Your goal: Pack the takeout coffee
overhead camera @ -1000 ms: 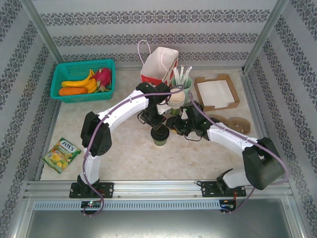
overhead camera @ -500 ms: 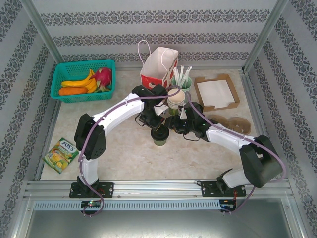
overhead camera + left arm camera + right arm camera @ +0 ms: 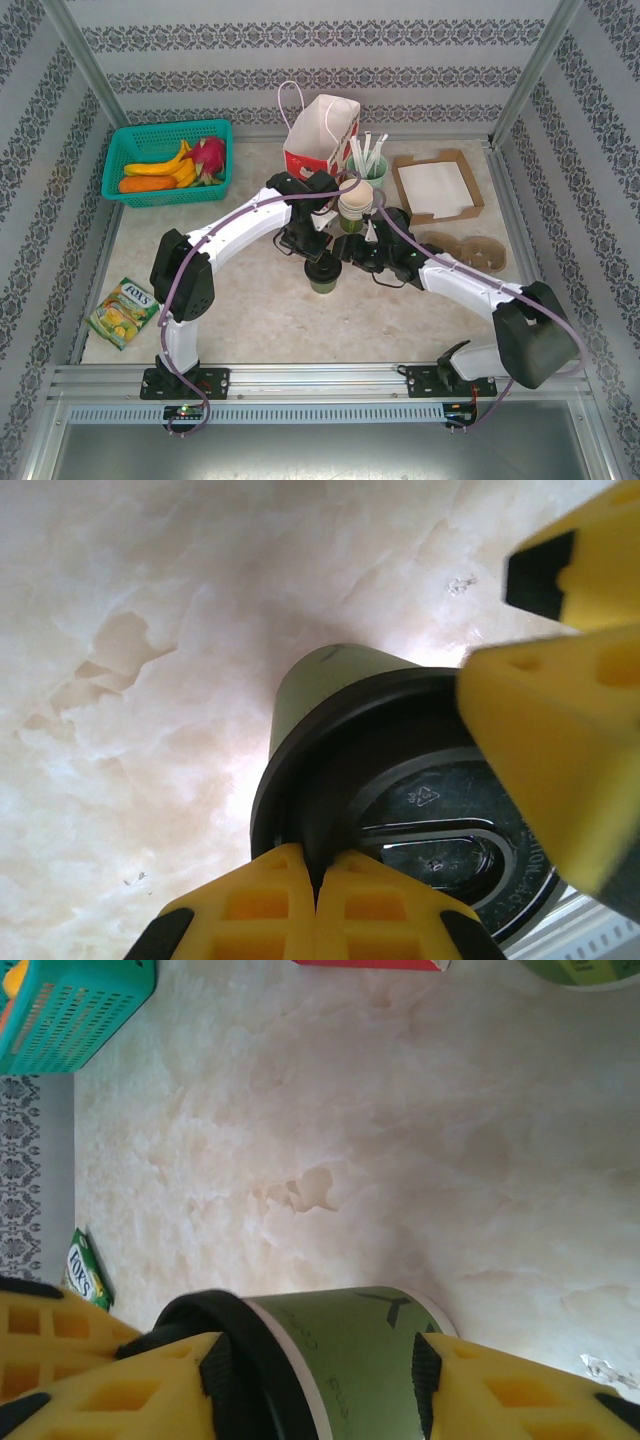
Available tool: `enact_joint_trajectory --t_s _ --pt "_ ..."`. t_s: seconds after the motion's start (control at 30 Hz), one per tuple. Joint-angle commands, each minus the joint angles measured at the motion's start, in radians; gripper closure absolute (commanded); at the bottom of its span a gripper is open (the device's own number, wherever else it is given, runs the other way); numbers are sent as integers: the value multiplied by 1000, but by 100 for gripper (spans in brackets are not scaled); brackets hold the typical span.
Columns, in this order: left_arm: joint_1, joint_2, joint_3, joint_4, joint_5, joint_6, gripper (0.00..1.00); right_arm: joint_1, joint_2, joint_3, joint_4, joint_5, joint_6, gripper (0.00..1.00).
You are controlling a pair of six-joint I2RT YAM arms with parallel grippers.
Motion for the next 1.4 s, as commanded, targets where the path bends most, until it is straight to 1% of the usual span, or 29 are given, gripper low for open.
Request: enact_joint_trajectory --t_s 0.0,0.07,0.13,0.27,0.3,0.33,0.47,0.57,0.73,0.83,0.93,1.1,1.37 --pt "12 48 -4 7 -106 -53 100 18 -56 27 -44 3 -54 41" --pt "13 42 10 -2 -122 -67 100 18 -78 30 -43 -1 -69 36" --pt "18 40 24 -13 -140 -88 100 18 -104 20 -41 8 -85 29" --pt "33 35 32 -6 -137 -137 100 18 -140 -26 -9 15 -122 17" --pt "38 35 36 -7 -138 -148 100 20 -146 -39 1 13 -131 3" --pt "43 36 42 -8 -138 -155 100 22 -151 -49 10 13 -140 2" --pt "67 38 40 5 -143 -178 100 32 -153 -85 56 6 -195 2" --pt "91 49 42 7 -121 -198 100 45 -134 -102 93 -5 -259 2" --pt "109 53 43 17 -108 -228 100 84 -79 -58 82 7 -416 2" --pt "112 60 43 17 -96 -232 100 94 -20 -26 86 11 -469 4" --pt "114 65 40 13 -90 -233 100 101 33 2 112 14 -483 5" --pt "114 70 29 14 -83 -236 100 113 68 11 202 30 -483 6" --pt "114 75 24 12 -73 -230 100 121 116 13 215 112 -493 8"
